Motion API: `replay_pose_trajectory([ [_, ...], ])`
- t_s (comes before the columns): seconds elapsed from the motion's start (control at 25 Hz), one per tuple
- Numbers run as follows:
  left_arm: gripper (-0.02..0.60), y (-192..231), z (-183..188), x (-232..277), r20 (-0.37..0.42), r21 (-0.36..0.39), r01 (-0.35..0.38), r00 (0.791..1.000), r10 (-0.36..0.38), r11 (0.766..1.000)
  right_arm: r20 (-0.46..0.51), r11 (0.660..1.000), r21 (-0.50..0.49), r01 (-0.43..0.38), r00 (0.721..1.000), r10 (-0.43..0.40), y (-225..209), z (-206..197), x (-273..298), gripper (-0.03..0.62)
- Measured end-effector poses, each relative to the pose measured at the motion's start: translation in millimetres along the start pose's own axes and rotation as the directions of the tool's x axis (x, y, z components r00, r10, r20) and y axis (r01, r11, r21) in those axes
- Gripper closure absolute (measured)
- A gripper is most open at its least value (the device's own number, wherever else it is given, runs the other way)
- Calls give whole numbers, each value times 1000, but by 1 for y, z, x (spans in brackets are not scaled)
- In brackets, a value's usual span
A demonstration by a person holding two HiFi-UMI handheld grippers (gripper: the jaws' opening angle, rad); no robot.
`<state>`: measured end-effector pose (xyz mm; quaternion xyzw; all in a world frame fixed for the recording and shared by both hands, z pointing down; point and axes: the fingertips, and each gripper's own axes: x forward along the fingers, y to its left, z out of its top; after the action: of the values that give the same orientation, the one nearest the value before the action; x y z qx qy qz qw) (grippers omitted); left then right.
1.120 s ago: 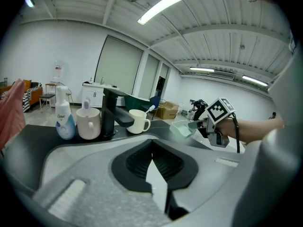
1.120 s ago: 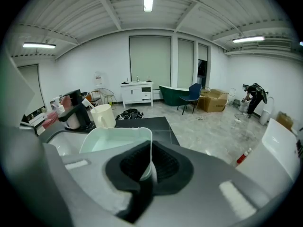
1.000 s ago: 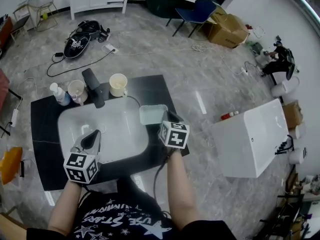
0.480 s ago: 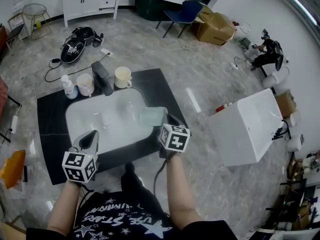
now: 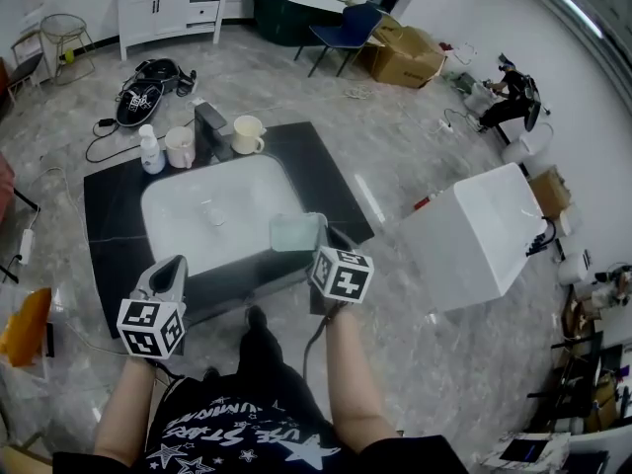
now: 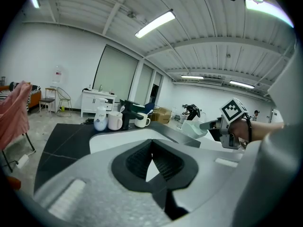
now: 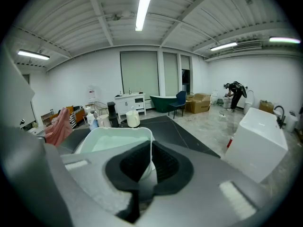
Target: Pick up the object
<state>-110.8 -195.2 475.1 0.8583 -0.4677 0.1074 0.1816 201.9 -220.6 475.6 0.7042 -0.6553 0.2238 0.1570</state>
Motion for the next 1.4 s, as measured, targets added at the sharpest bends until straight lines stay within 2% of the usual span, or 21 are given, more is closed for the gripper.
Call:
replay_pose_trajectory([
  [0.12, 572, 3, -12, -23, 8, -10, 9, 1000, -9, 1000, -1, 1000, 17, 16, 1000, -16, 12, -22, -27, 583],
  [0.36, 572, -5, -35, -56, -26, 14, 75, 997, -75, 997, -14, 995, 75, 66, 998, -65, 25, -69, -84, 583],
  [0.68, 572, -25, -63, -74, -76, 23, 132, 989, -130, 991, -64, 991, 98, 94, 994, -88, 27, -120, -126, 583],
  [1.0, 572, -54, -80, -89, -93, 23, 121, 989, -118, 992, -75, 995, 85, 61, 996, -54, 17, -141, -150, 583],
  [1.4, 572, -108, -102, -150, -78, 26, 95, 993, -93, 995, -79, 998, 61, 0, 997, 4, 10, -173, -213, 583],
])
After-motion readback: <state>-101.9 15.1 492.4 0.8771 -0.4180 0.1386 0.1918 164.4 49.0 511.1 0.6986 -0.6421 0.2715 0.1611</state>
